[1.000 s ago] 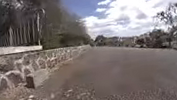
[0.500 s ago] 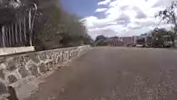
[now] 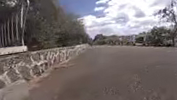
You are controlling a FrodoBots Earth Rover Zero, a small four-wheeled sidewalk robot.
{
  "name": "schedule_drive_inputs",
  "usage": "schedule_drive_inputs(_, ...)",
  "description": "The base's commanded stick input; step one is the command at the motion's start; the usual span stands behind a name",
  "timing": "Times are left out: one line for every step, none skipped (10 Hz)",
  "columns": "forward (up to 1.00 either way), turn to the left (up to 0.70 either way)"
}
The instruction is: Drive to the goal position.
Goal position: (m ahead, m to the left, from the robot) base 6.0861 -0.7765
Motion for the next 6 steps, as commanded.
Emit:
schedule_drive_inputs(0.00,0.00)
schedule_drive_inputs(0.00,0.00)
schedule_drive_inputs(0.00,0.00)
schedule_drive_inputs(0.00,0.00)
schedule_drive_inputs(0.00,0.00)
schedule_drive_inputs(0.05,0.00)
